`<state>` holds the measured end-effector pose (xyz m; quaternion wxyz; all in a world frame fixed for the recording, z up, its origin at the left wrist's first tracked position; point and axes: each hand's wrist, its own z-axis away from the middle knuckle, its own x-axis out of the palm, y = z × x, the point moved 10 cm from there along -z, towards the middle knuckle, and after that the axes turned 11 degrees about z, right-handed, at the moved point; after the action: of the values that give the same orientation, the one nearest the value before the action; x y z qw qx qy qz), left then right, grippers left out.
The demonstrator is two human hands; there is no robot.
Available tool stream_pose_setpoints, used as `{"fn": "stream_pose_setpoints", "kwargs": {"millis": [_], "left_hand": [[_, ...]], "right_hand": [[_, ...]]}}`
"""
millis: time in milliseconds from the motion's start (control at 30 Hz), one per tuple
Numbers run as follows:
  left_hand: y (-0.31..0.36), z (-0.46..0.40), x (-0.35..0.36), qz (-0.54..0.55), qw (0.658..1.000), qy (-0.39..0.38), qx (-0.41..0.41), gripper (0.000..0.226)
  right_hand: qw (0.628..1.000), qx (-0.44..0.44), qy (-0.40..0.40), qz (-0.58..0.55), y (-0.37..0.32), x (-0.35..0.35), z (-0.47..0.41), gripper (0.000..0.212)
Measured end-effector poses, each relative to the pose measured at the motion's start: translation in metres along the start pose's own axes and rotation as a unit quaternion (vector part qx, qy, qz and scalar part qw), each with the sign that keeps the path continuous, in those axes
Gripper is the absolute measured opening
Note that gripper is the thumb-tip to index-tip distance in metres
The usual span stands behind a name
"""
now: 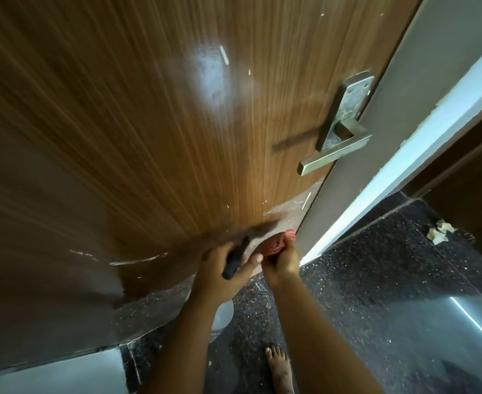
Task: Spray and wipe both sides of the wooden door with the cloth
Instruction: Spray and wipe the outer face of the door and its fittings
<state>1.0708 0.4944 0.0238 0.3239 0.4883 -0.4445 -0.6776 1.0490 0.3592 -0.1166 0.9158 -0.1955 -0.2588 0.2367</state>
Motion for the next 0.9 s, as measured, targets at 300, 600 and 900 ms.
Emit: {"fn": "stream_pose_setpoints", "kwargs": {"millis": [300, 600, 900], "left_hand": [[0.036, 0.003, -0.033, 0.022, 0.998, 0.058, -0.009, 0.023], [0.045, -0.018, -0.022, 0.054, 0.997, 0.052, 0.012, 0.029], [0.049, -0.027, -0.008, 0.045, 0.997, 0.048, 0.042, 0.020]], "right_hand": [[0.842, -0.479, 0.159, 0.193, -0.110, 0.055, 0.046, 0.066], [0.965, -0.141, 0.184, 0.122, -0.032, 0.024, -0.008, 0.060], [0.944, -0.159, 0.277, 0.088, -0.087, -0.010, -0.060, 0.072]]}}
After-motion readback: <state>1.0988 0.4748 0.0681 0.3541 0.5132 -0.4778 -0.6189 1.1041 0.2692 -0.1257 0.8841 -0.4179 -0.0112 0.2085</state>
